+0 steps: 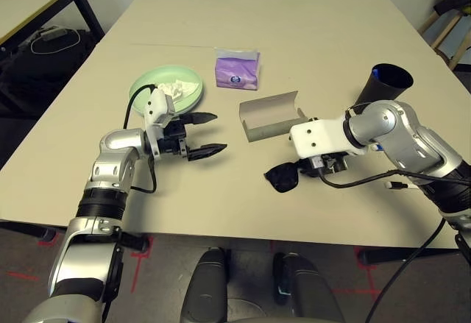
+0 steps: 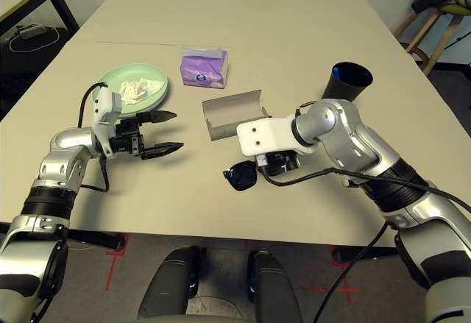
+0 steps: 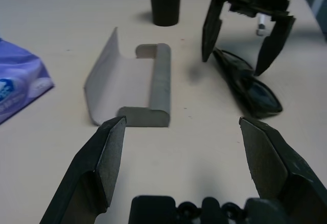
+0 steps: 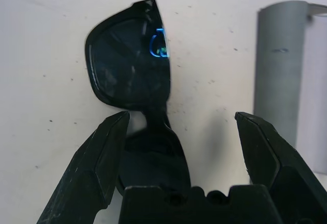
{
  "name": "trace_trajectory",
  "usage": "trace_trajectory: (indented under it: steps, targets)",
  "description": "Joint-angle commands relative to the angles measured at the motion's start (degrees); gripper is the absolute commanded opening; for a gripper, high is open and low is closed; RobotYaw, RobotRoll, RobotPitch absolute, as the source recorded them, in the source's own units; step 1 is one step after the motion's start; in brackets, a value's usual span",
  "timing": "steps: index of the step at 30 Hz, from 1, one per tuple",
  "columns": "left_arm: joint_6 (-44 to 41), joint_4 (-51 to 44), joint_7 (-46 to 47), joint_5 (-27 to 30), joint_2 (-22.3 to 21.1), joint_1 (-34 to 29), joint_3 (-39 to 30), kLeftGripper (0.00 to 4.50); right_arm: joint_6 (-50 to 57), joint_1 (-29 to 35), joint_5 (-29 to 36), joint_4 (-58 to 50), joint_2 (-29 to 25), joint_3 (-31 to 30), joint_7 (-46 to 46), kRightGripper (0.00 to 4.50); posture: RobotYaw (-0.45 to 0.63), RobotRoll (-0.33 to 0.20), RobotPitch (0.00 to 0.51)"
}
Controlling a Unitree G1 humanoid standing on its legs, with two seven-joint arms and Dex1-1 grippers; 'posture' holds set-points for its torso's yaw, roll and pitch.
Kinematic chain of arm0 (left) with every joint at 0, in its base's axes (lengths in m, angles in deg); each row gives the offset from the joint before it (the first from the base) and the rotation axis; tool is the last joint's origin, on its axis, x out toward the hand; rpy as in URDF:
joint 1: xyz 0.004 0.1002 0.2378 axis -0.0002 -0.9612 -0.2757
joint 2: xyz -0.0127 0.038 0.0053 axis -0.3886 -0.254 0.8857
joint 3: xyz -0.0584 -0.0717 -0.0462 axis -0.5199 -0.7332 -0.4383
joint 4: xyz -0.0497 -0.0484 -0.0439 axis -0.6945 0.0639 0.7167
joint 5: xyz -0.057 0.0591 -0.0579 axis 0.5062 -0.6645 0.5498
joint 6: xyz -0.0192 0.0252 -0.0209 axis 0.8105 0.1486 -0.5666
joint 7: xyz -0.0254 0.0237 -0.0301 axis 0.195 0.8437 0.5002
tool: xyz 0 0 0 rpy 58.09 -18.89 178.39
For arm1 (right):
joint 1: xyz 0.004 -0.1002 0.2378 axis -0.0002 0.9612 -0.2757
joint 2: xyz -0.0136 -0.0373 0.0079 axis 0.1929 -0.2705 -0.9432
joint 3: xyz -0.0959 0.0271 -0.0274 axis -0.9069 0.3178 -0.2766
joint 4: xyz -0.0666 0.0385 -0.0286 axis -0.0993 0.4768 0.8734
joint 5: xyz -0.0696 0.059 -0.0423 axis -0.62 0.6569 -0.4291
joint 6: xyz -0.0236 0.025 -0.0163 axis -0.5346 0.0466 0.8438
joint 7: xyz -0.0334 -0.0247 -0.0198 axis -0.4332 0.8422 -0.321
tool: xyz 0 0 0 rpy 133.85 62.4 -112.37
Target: Organize and tidy the items on the table.
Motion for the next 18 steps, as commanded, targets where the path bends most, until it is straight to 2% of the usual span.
trace_trajectory:
  steps: [1, 10, 18]
  targets:
    - [0.02, -2.48, -1.77, 0.54, -0.75, -1.52, 1.46, 4.48, 2.32, -2.01, -0.82, -2.95, 0.52, -0.98, 2.73, 4.5, 0.23, 0.0, 0.157]
    - [0.22, -4.17, -2.39, 0.65, -0.35, -2.49, 2.56, 4.48, 8.87, -8.22, -1.53, -4.65, 1.75, -2.1, 8.75, 4.5, 0.24, 0.0, 0.153]
    - [0.22, -4.98, -1.59, 0.75, -0.26, -2.75, 2.34, 4.48, 8.36, -9.47, -3.22, -4.67, 1.3, -3.36, 10.38, 4.5, 0.24, 0.0, 0.149]
